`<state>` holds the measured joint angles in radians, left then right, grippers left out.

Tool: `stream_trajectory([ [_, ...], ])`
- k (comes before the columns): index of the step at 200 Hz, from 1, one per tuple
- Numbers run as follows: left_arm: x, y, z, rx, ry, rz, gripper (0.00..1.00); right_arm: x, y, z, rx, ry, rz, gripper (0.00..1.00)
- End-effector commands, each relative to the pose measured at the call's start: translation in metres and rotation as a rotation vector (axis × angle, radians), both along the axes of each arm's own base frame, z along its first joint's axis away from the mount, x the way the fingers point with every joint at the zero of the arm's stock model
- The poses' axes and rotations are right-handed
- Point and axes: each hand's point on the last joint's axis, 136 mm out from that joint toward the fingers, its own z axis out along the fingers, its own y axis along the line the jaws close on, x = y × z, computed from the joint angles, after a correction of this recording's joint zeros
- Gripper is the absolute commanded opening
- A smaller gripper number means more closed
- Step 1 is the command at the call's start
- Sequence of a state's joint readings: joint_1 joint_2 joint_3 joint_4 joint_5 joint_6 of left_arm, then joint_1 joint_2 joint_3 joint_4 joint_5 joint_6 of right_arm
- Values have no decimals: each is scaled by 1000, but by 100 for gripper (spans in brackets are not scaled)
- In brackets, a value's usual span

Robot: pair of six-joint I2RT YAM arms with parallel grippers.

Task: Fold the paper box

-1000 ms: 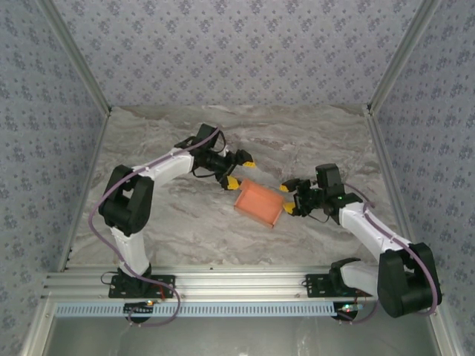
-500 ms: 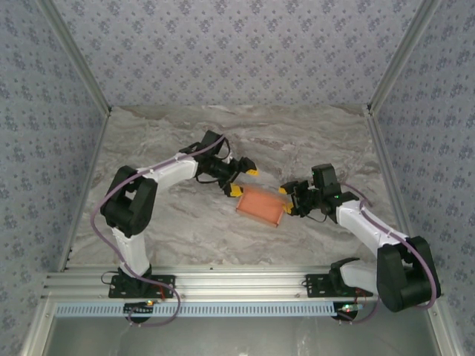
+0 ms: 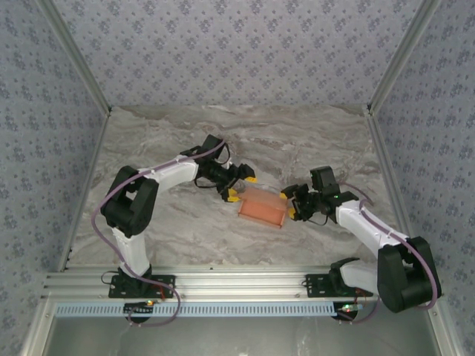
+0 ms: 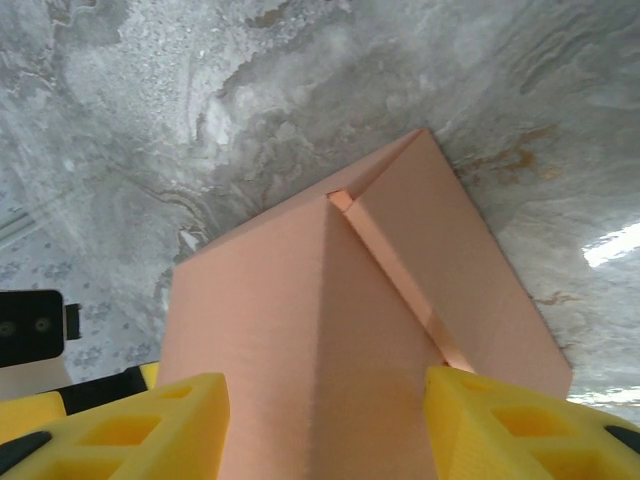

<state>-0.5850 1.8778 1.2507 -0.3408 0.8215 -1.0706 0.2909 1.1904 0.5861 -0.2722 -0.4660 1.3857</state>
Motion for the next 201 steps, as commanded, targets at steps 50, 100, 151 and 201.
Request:
stream_trajectory([
  [50, -7, 14, -8, 88, -126, -96, 84, -11, -25, 20, -167, -52, 81, 63],
  [100, -19, 24, 6, 120, -284, -250, 82, -18, -27, 32, -186, -88, 158, 67],
  [151, -44, 28, -31, 221, -359, -337, 78, -31, -24, -1, -277, -18, 259, 66],
  [201, -55, 49, -75, 351, -348, -343, 77, -35, -35, -39, -383, 36, 310, 65],
])
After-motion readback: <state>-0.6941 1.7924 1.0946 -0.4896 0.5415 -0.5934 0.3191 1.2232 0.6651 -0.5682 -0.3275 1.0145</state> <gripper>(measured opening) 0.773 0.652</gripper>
